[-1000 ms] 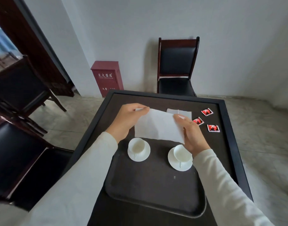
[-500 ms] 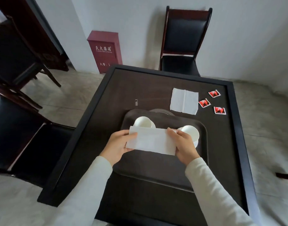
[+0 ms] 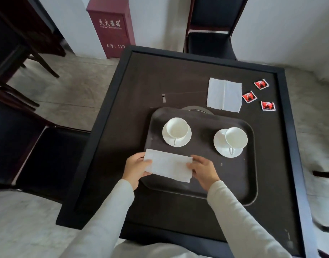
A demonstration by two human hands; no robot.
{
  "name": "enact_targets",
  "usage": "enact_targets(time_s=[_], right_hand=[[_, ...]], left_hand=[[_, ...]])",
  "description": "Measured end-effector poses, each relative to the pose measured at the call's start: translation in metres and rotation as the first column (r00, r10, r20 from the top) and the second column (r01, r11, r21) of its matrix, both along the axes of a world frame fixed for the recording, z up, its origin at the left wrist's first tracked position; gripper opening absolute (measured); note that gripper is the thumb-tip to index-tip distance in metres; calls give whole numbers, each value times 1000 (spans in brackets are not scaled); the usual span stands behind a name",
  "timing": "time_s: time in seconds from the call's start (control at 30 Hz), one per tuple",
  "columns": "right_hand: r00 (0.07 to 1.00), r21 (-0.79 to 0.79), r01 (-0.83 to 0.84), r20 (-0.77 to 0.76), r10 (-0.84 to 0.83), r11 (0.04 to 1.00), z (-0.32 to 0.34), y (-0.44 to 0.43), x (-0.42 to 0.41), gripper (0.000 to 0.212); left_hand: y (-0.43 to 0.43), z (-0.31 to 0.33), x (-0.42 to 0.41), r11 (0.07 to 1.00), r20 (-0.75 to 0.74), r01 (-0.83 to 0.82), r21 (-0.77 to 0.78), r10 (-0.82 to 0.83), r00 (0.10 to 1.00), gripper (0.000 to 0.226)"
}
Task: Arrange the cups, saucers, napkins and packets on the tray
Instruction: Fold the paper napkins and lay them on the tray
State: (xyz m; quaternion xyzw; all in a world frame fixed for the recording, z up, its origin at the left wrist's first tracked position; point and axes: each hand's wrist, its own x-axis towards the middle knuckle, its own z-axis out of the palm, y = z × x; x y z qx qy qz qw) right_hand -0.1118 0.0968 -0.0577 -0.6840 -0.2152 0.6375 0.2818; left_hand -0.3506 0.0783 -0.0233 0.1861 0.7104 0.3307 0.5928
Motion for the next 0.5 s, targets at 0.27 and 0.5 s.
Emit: enact_targets(time_s=[0.27, 0.5], right_hand=[[958, -29, -152, 241, 154, 988, -19, 4, -13, 47], [851, -87, -304, 423, 312, 949, -16, 9, -13, 47]], left_hand=[[-1, -31, -13, 938, -324, 346, 0, -328, 887, 59], [-7, -39, -15, 883, -478, 466, -54, -433, 764, 37]])
